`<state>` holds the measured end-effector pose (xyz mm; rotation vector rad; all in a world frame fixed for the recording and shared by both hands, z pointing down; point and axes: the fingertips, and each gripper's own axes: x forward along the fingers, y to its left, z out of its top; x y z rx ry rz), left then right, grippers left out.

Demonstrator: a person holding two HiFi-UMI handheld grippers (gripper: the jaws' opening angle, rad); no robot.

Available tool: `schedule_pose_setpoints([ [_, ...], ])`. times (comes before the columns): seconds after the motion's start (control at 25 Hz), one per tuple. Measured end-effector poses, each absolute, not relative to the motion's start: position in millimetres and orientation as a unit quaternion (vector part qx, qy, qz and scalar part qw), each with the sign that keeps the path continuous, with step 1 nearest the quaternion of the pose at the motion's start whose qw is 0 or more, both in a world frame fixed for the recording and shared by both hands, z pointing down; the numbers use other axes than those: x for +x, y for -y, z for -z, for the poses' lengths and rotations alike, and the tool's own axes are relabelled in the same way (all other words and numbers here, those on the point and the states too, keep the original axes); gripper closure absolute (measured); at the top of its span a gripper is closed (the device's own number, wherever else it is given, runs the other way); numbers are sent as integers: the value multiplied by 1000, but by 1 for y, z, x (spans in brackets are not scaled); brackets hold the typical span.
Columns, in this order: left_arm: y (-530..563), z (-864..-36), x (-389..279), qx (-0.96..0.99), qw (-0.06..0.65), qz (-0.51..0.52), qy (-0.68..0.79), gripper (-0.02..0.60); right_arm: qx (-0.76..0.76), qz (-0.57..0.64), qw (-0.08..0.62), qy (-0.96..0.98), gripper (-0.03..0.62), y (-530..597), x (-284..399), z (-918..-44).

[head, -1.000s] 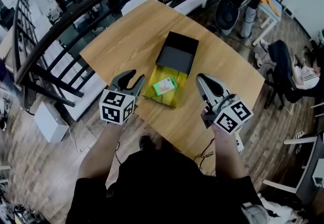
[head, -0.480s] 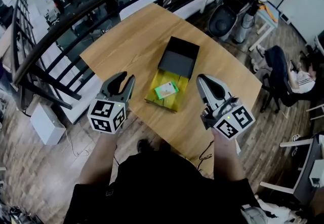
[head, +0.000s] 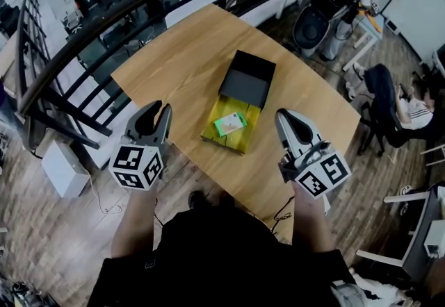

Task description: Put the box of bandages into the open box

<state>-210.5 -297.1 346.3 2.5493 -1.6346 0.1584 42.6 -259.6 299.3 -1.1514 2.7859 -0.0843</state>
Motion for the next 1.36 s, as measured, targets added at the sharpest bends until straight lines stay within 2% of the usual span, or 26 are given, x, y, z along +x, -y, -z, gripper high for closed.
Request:
schedule_pose_setpoints([
  [0.28, 293, -349, -210, 838, 54, -51, 540, 492, -387, 21, 68, -919, 559, 260, 49, -296],
  [0.48, 299, -348, -198, 844, 50, -56, 531, 500, -372, -12, 38, -927, 560, 270, 36, -288],
  [0.72, 302, -341, -192, 847, 48, -49, 527, 505, -372, -2, 61, -926, 560, 271, 29, -283],
  [1.36, 298, -352, -203, 846, 57, -59, 527, 505, -386, 26, 64, -920, 560, 264, 40, -302],
])
